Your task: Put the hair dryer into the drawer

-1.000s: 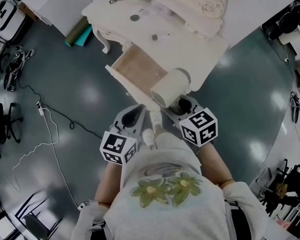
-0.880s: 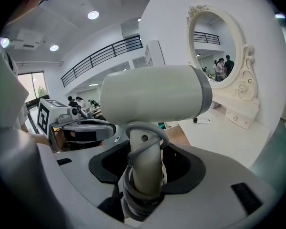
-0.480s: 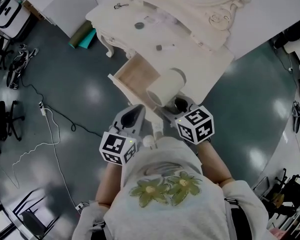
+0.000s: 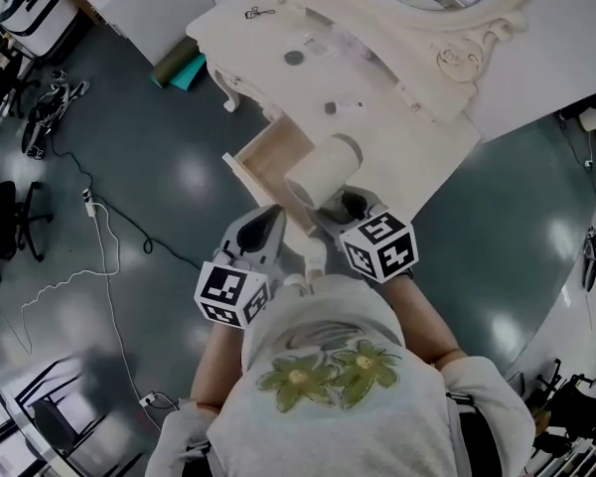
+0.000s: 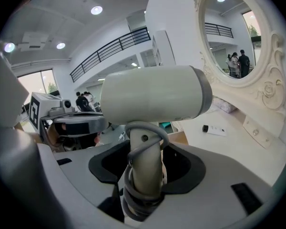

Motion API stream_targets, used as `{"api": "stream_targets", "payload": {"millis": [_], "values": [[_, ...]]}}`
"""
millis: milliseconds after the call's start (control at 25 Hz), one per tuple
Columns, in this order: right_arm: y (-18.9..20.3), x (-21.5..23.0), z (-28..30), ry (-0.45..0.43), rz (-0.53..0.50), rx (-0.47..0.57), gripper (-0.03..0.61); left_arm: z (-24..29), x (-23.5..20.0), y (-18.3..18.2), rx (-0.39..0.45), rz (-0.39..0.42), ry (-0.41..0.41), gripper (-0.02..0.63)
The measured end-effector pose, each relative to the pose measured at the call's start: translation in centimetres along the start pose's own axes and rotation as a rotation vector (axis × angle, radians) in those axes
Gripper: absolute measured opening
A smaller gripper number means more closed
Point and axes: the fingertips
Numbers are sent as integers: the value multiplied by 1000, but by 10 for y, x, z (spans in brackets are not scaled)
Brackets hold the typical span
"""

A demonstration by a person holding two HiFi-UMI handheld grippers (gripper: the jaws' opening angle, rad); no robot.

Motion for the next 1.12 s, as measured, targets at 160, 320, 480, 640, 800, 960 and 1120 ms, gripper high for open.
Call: {"api": "stream_targets", "payload": {"millis": [160, 320, 480, 640, 800, 960, 1120], "values": [[-6, 6, 11, -25, -14, -7, 219, 8, -8, -4, 17, -9, -34, 23], [-9, 11, 19, -41, -28, -15, 219, 13, -11, -10, 38, -15, -57, 23], [-11, 11, 27, -51, -24, -27, 219, 13, -20, -15, 40, -20, -68, 23], [-12, 14, 38, -50, -11, -39, 219, 18, -32, -16, 27, -27, -63, 23], [-13, 18, 52, -38, 12, -47, 219, 24, -45, -17, -5, -27, -38, 23], [-13, 21, 58, -32, 11, -62, 219, 30, -56, -25, -17, -12, -23, 23], [-10, 22, 65, -21, -16, -87, 219, 32, -66, -27, -22, -17, -19, 23]]}}
Point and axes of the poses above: the fingertips, and each gripper's own axes: z forward along the fingers, x to its right, y out of its underside, and after that the axes turned 2 degrees about z, right-handed
